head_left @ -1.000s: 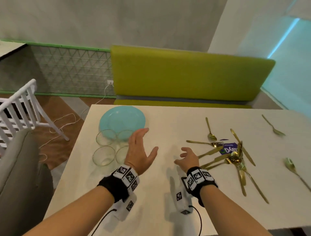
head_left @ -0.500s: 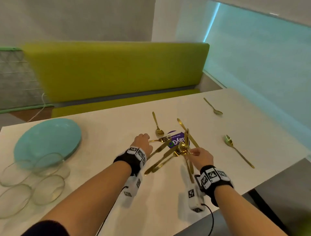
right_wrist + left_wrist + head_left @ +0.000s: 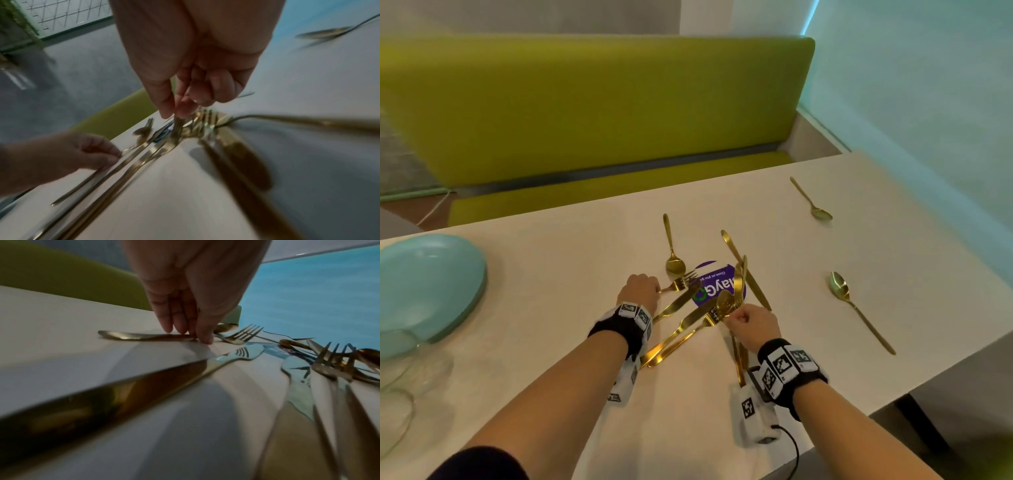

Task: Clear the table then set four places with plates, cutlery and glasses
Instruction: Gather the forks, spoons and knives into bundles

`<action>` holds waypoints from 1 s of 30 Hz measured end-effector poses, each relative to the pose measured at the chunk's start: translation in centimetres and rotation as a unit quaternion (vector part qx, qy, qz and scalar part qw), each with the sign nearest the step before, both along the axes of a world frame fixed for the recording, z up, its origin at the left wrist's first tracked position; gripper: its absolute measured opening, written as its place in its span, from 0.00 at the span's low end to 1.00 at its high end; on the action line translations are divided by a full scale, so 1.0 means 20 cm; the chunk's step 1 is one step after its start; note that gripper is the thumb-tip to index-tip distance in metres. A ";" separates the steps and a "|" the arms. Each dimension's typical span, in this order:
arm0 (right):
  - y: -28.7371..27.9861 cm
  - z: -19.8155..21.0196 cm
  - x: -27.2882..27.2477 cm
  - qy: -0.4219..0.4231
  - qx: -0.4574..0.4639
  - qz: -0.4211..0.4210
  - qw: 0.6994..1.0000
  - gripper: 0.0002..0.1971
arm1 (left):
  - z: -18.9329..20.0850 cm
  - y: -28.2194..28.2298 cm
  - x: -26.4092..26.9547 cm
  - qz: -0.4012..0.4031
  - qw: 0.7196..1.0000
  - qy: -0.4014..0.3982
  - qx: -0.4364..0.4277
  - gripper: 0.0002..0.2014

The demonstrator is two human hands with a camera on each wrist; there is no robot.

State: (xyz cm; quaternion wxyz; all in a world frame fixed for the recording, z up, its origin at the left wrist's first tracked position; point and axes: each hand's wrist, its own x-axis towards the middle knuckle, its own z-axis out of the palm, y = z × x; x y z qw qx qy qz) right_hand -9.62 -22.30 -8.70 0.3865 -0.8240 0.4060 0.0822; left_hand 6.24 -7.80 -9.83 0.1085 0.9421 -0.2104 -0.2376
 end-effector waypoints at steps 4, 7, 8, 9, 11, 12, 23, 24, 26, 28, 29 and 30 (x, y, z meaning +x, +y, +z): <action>0.13 -0.01 0.08 0.047 0.030 0.023 0.998 0.11 | 0.01 0.02 -0.01 0.011 0.999 0.028 -0.019 0.12; 0.24 -0.02 0.13 0.104 0.008 0.018 0.994 0.16 | 0.05 0.05 -0.02 0.030 0.996 0.018 -0.079 0.11; 0.27 -0.02 0.15 0.115 0.008 0.005 0.993 0.15 | 0.07 0.06 -0.03 0.038 0.994 0.014 -0.106 0.11; 0.30 -0.02 0.16 0.121 0.015 -0.008 0.993 0.16 | 0.09 0.08 -0.03 0.045 0.990 0.013 -0.134 0.11; 0.34 -0.02 0.17 0.133 0.022 -0.021 0.991 0.17 | 0.14 0.11 -0.05 0.054 0.981 0.024 -0.185 0.10; 0.35 -0.02 0.17 0.130 0.020 -0.035 0.991 0.16 | 0.16 0.13 -0.06 0.063 0.976 0.033 -0.206 0.10; 0.42 0.07 0.11 0.054 0.035 -0.076 0.995 0.16 | 0.21 0.23 -0.17 0.181 0.909 0.201 -0.318 0.13; 0.42 0.09 0.11 0.016 0.066 -0.071 0.995 0.14 | 0.21 0.22 -0.18 0.182 0.904 0.216 -0.321 0.14; 0.39 0.13 0.12 -0.053 0.120 -0.071 0.989 0.14 | 0.21 0.20 -0.20 0.183 0.891 0.248 -0.333 0.14; 0.36 0.17 0.13 -0.090 0.167 -0.060 0.980 0.15 | 0.22 0.18 -0.23 0.181 0.881 0.279 -0.337 0.14; 0.35 0.19 0.14 -0.102 0.186 -0.062 0.975 0.16 | 0.22 0.17 -0.24 0.180 0.876 0.296 -0.337 0.13; 0.34 0.21 0.15 -0.112 0.204 -0.066 0.970 0.15 | 0.22 0.15 -0.25 0.179 0.869 0.315 -0.338 0.13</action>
